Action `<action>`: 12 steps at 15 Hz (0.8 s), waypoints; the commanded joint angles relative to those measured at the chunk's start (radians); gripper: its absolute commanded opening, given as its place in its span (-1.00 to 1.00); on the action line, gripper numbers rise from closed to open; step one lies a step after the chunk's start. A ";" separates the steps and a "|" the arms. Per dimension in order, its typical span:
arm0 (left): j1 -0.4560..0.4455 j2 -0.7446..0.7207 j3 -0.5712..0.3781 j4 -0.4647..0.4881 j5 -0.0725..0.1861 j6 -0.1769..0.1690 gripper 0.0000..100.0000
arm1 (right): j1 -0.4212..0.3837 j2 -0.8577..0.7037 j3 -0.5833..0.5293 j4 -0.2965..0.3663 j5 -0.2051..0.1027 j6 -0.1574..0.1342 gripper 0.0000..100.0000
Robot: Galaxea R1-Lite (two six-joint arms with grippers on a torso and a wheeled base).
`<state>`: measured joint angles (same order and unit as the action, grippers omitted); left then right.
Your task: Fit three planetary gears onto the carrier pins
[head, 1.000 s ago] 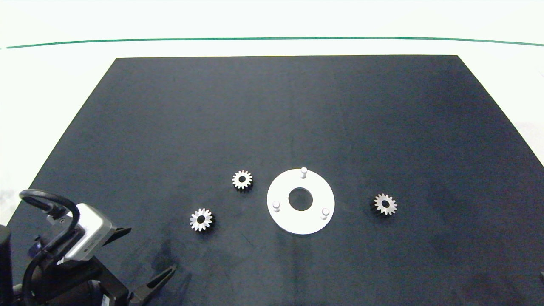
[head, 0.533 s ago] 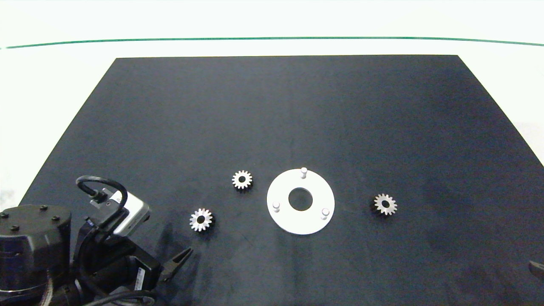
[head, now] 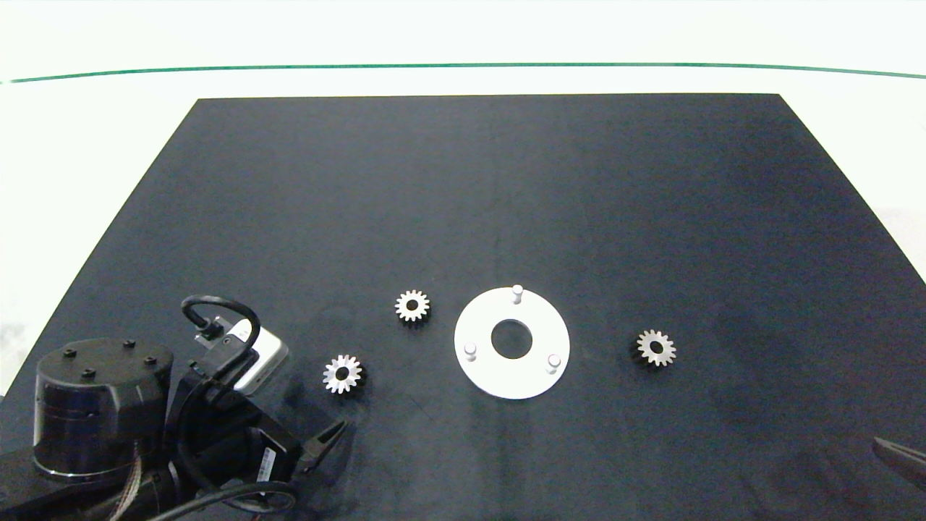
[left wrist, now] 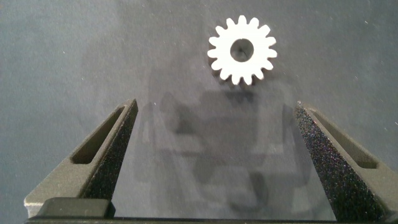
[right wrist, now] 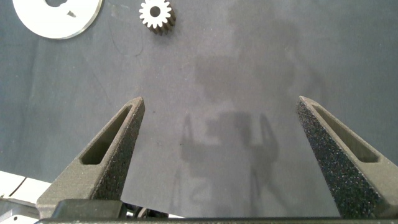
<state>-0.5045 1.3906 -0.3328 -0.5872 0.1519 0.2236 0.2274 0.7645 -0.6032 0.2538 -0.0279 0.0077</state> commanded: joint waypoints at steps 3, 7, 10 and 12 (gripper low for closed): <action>0.000 0.082 -0.065 0.000 0.001 0.006 1.00 | 0.006 -0.010 0.002 0.002 0.000 0.000 1.00; -0.003 0.114 -0.132 0.066 0.000 0.005 1.00 | 0.006 -0.011 0.000 0.001 0.000 -0.002 1.00; 0.000 0.113 -0.190 0.141 -0.005 0.005 1.00 | 0.006 -0.014 0.000 0.001 0.002 -0.002 1.00; -0.002 0.108 -0.215 0.178 -0.005 0.005 1.00 | 0.006 -0.019 0.002 0.001 0.002 0.000 1.00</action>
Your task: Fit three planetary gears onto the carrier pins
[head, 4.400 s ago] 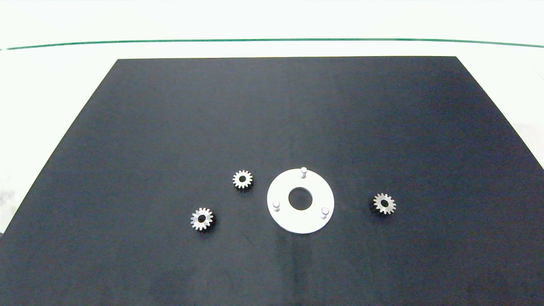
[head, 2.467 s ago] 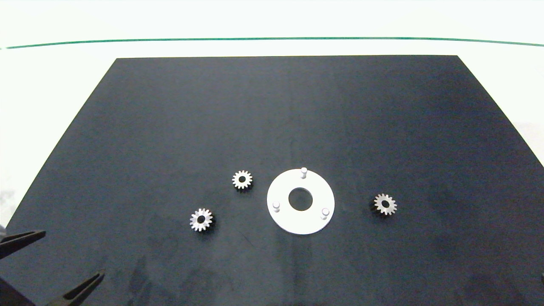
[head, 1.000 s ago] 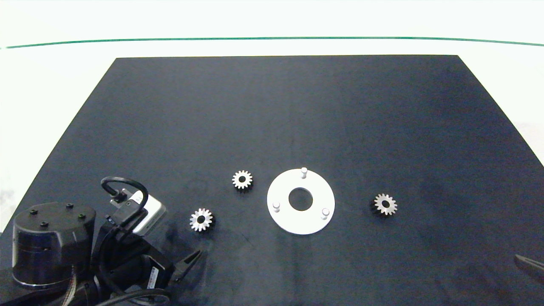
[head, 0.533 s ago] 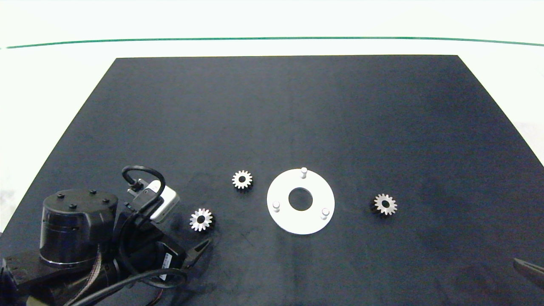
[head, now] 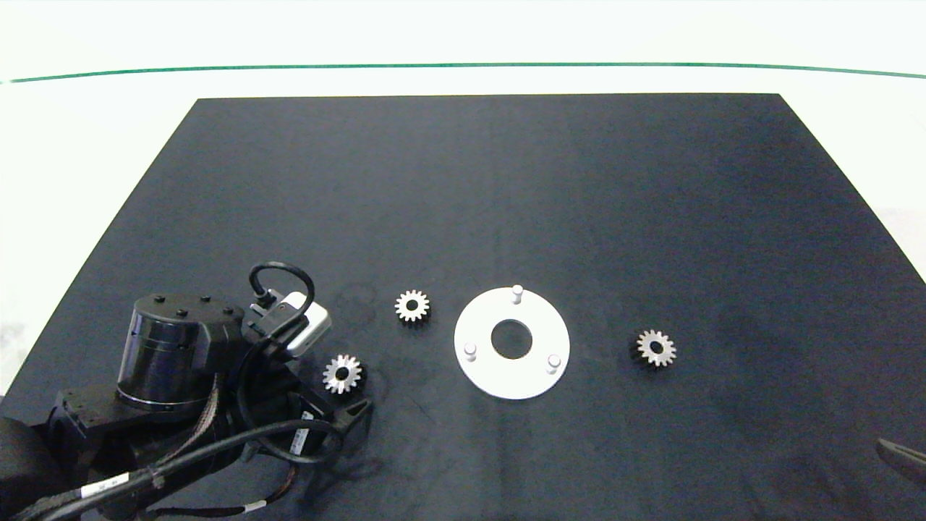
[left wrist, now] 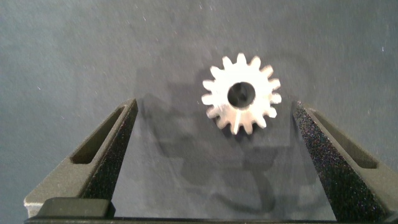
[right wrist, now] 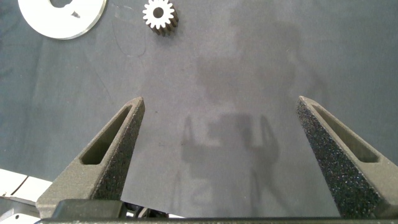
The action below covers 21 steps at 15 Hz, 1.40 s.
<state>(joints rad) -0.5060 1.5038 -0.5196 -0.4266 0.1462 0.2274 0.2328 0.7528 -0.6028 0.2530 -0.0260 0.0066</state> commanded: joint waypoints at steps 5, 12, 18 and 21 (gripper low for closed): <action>0.003 -0.004 -0.056 0.069 0.000 -0.002 0.80 | 0.000 -0.018 0.000 0.002 0.000 0.000 1.00; 0.010 0.019 -0.053 0.068 -0.036 -0.002 0.53 | 0.000 -0.024 0.003 0.002 0.001 0.000 1.00; 0.015 0.059 -0.073 0.066 -0.048 0.003 0.29 | 0.000 -0.021 0.003 0.002 0.001 0.000 1.00; 0.014 0.072 -0.079 0.068 -0.048 0.003 0.17 | 0.000 -0.023 0.005 0.002 0.001 0.001 1.00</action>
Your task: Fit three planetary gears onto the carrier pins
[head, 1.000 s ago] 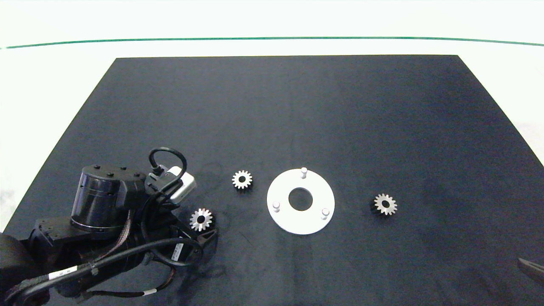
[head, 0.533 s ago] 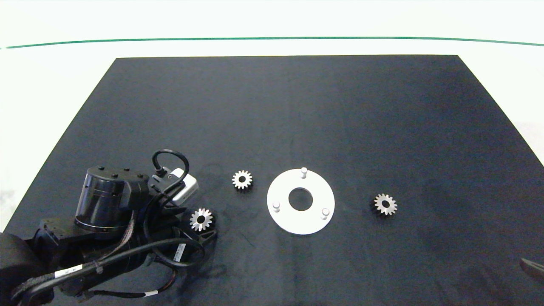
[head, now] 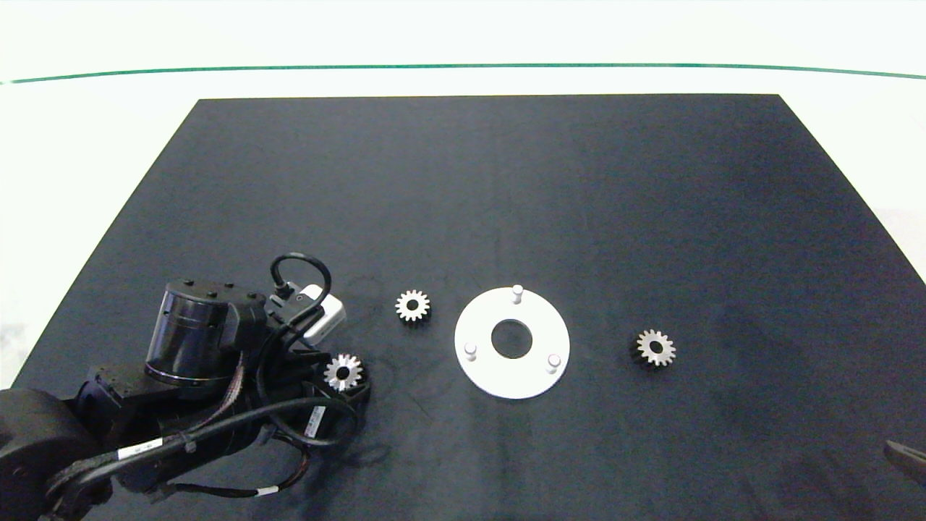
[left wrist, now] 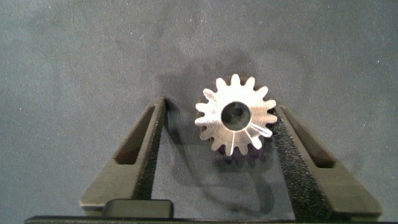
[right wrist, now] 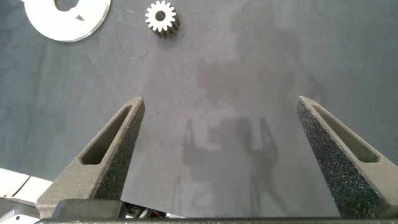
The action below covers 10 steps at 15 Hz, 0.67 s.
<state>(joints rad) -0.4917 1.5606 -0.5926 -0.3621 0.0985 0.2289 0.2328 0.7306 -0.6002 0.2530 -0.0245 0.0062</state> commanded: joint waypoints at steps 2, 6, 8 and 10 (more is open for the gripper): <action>-0.001 0.016 -0.012 0.003 0.000 0.003 0.08 | 0.002 -0.004 0.002 0.002 0.000 0.001 1.00; 0.002 0.015 -0.012 0.005 0.001 0.003 -0.07 | 0.002 -0.010 0.002 0.002 0.000 0.001 1.00; 0.001 0.016 -0.012 0.006 0.000 0.003 -0.16 | 0.003 -0.010 0.005 0.002 0.001 0.001 1.00; -0.002 0.016 -0.013 0.006 0.001 0.003 -0.22 | 0.003 -0.014 0.007 0.002 0.001 0.003 1.00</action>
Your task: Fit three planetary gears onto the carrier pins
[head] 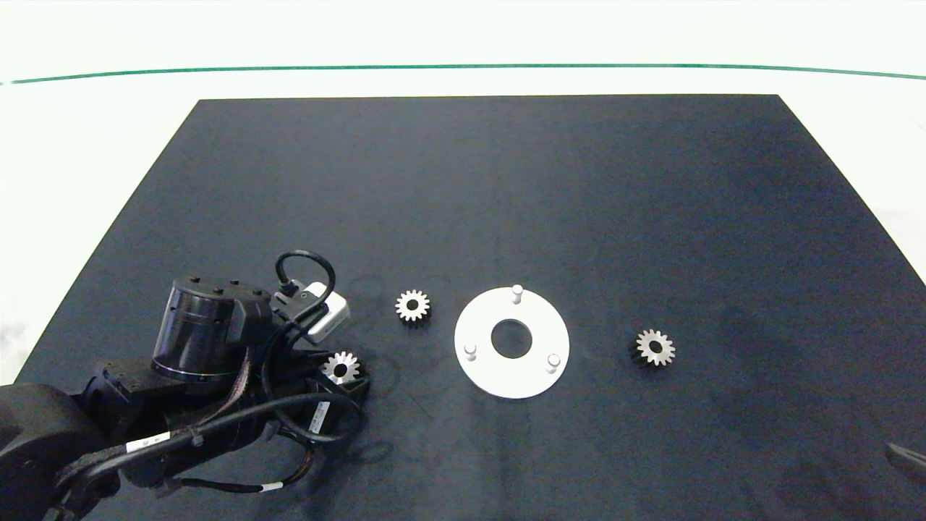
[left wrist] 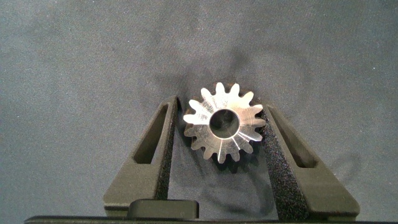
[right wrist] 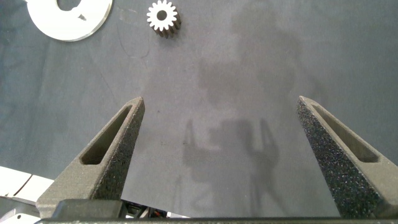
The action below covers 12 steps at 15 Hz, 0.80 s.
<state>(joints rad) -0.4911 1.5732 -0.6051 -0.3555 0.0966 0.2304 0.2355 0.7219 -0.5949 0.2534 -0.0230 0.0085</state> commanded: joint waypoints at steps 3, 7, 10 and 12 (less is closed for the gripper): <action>0.000 0.001 -0.016 0.010 0.003 0.001 -0.34 | 0.011 -0.006 0.001 0.001 0.000 0.001 1.00; 0.000 -0.007 -0.031 0.047 0.003 0.001 -0.52 | 0.015 -0.006 0.001 0.003 -0.002 0.001 1.00; 0.000 -0.016 -0.036 0.058 0.003 0.001 -0.64 | 0.015 -0.006 0.001 0.003 -0.002 0.001 1.00; -0.006 -0.042 -0.064 0.115 0.003 -0.002 -0.68 | 0.015 -0.006 0.001 0.003 -0.002 0.001 1.00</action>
<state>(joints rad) -0.4930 1.5519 -0.6551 -0.2400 0.0989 0.2283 0.2496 0.7162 -0.5936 0.2549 -0.0240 0.0091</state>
